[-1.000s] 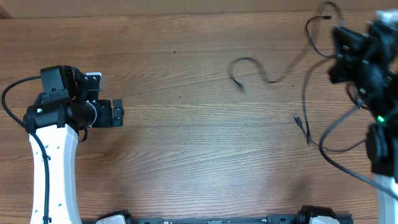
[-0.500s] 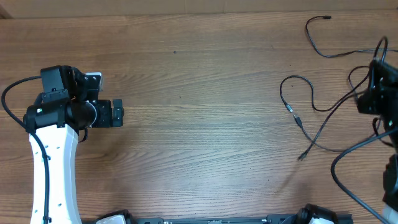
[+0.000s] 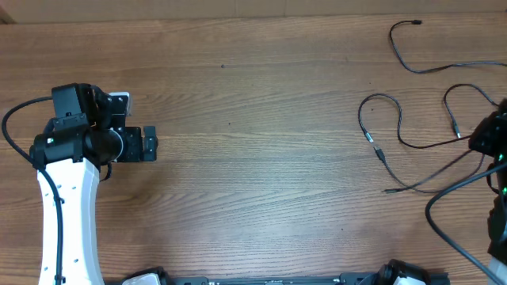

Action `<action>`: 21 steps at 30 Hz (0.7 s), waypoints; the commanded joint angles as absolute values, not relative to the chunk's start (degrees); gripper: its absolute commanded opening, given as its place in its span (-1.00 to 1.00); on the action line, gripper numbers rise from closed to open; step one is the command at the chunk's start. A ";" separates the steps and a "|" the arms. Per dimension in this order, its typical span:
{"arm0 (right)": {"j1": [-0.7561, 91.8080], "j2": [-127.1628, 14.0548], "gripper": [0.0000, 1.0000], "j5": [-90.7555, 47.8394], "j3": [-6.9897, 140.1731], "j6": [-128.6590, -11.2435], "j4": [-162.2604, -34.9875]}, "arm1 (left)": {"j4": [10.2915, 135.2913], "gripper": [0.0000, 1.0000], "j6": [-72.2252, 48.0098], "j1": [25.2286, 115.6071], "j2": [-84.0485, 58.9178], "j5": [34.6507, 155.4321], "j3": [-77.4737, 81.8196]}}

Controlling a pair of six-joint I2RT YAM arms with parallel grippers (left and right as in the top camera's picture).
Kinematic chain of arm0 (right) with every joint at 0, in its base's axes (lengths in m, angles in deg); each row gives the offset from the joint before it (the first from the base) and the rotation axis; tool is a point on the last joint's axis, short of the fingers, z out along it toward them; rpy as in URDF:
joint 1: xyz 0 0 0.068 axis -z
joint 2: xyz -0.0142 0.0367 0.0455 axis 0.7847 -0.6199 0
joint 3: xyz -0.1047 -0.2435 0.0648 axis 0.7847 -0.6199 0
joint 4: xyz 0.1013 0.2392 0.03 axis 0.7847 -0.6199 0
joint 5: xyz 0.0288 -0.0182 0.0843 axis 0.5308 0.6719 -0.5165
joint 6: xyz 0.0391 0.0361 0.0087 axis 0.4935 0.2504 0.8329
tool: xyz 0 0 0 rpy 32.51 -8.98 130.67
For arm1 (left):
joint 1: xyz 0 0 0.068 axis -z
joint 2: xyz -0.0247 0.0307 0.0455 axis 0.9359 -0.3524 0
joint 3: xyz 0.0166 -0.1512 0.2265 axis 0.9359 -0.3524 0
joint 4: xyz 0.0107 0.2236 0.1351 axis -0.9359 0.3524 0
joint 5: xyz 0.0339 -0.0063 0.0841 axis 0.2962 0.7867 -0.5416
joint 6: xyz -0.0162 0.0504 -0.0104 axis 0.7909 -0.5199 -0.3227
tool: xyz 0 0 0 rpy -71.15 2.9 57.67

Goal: Untangle cables
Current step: 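Drag the cable to the right and drop it beside the others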

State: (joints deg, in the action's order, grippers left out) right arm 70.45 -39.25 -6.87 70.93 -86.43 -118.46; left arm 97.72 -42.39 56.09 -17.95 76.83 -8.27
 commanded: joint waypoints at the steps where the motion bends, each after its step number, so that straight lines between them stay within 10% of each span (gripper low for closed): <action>1: 70.85 -41.22 -0.92 2.33 71.54 -86.28 -118.22 | 97.72 1.00 -43.20 55.52 -17.52 76.92 -7.36; 21: 89.25 -67.03 -0.92 0.96 71.54 -75.90 -113.87 | 97.72 0.99 -43.20 55.52 -17.52 76.92 -7.36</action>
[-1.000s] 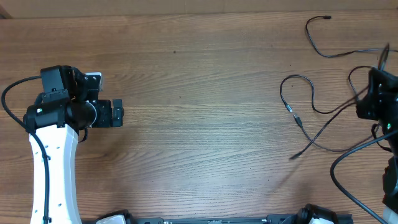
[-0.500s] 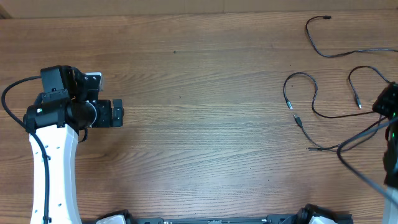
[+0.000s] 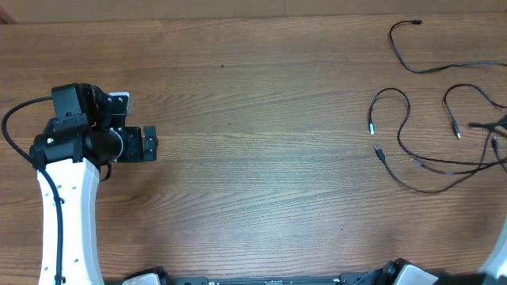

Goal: Untangle cables
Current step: 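Drag the cable to the right and drop it beside the others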

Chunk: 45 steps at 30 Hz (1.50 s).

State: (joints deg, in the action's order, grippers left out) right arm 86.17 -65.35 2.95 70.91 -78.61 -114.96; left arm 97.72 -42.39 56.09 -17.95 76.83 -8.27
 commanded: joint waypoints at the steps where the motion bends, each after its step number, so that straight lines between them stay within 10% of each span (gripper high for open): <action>1: 90.37 -67.93 -0.92 0.15 71.54 -75.87 -113.41 | 97.72 0.99 -43.20 55.52 -17.52 76.92 -7.36; 22: 109.93 -78.51 -0.92 -10.13 71.54 -62.85 -101.76 | 97.72 1.00 -43.20 55.52 -17.52 76.92 -7.36; 24: 111.02 -78.51 -0.64 -10.28 71.54 -62.56 -101.21 | 97.72 1.00 -43.20 55.52 -17.52 76.92 -7.36; 25: 111.37 -78.51 -0.10 -10.69 71.54 -62.59 -101.02 | 97.72 1.00 -43.20 55.52 -17.52 76.92 -7.36; 26: 111.61 -78.51 0.91 -11.59 71.52 -62.59 -100.97 | 97.72 1.00 -43.20 55.52 -17.52 76.92 -7.36; 45: 111.30 -78.51 1.00 -45.29 71.52 -69.38 -100.65 | 97.72 1.00 -43.20 55.52 -17.52 76.92 -7.36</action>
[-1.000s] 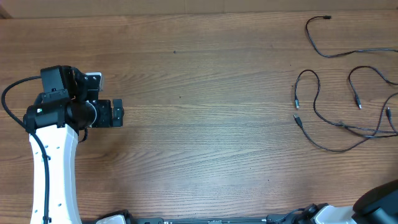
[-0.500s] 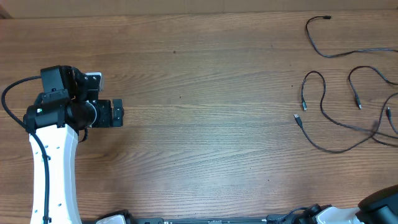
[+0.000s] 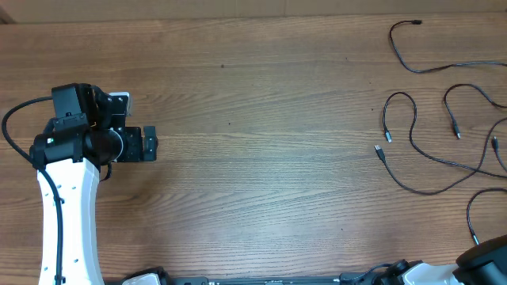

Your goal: Untangle cables

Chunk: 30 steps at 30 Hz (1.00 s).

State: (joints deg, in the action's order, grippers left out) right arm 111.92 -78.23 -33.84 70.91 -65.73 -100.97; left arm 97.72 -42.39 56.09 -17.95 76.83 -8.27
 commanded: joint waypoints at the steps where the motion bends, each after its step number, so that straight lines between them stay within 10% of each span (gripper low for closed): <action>1: 110.93 -78.51 1.00 -46.76 71.54 -69.34 -100.80 | 97.72 1.00 -43.20 55.52 -17.52 76.92 -7.36; 30: 59.37 -78.51 1.00 -44.09 71.48 -79.85 -104.95 | 97.72 0.99 -43.20 55.52 -17.52 76.92 -7.36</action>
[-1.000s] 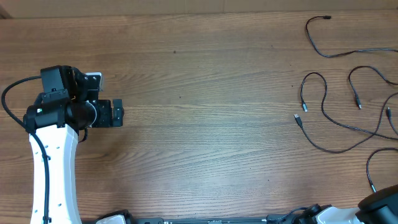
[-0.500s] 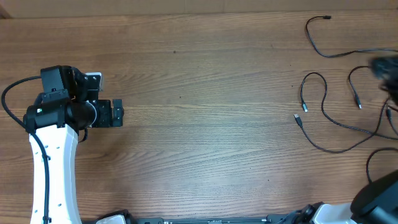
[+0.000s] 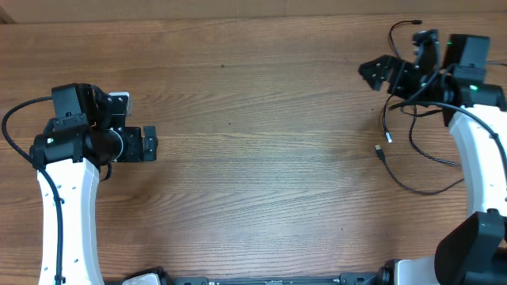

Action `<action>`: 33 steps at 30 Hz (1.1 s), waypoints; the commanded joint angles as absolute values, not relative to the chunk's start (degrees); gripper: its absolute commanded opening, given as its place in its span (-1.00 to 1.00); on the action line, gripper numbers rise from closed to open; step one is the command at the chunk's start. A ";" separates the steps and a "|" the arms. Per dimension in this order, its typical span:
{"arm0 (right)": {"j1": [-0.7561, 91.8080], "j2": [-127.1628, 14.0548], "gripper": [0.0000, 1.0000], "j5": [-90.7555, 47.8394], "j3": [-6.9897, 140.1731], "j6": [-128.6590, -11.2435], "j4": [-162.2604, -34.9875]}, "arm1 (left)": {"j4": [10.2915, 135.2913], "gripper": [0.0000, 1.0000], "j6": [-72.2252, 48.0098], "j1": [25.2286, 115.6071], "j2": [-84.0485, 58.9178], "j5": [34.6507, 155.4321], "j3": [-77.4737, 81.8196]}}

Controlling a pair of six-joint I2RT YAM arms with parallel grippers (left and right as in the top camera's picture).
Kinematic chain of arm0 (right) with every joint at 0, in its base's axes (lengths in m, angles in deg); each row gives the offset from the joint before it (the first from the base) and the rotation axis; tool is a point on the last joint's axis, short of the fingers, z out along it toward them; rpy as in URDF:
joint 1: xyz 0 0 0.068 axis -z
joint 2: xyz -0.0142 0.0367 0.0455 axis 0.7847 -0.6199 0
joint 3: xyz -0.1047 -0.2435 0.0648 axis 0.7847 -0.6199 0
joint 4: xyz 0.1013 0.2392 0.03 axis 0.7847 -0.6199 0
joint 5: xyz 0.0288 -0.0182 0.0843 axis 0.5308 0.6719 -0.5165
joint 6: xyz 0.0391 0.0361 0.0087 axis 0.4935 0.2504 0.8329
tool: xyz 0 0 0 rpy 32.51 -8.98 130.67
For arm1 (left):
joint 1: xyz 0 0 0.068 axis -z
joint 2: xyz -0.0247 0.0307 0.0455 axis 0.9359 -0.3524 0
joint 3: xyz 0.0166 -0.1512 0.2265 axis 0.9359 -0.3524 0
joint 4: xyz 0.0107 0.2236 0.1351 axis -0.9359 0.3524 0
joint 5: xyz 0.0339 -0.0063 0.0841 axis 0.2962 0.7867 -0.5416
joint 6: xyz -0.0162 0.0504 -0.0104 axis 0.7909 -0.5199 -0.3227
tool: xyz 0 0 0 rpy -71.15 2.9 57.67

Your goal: Untangle cables

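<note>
Several thin black cables lie on the right of the wooden table. One runs from a plug end point(image 3: 417, 22) down the far right. A looped cable point(image 3: 386, 119) ends in a small connector, and another cable point(image 3: 412, 186) curves along below it. My right gripper point(image 3: 400, 55) hovers open over the upper cables, fingers spread wide, nothing between them. Its arm hides part of the cables at the right edge. My left gripper point(image 3: 149, 144) rests shut at the far left, away from every cable.
The wooden table point(image 3: 253, 158) stretches between the two arms. The right arm's white link point(image 3: 479, 166) runs down the right edge over the cables. The left arm's white link point(image 3: 67, 222) stands along the left side.
My right arm was only at the bottom right corner; now it reaches up to the top right with its gripper open over the upper cables. The cables and the left arm have not moved.
My right gripper was first at the right edge among bunched cables. Then the cables lay shifted to the right, with the gripper nearly out of frame. Later they lay more spread out with the arm at the bottom corner. Now the open gripper is over the top cables.
</note>
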State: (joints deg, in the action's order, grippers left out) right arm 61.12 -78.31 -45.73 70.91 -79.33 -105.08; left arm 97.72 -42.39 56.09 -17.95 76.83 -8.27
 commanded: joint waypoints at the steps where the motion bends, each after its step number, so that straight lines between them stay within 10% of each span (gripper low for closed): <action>1: 58.89 -78.51 1.00 -44.09 71.48 -79.85 -104.95 | 97.72 1.00 -43.20 55.52 -17.52 76.92 -7.36; 33: 58.02 -78.51 1.00 -44.09 71.48 -79.87 -104.95 | 97.72 1.00 -43.20 55.52 -17.52 76.92 -7.36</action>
State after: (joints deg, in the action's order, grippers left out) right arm 58.02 -78.31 -44.48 70.91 -79.39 -105.13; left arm 97.72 -42.39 56.09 -17.95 76.83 -8.27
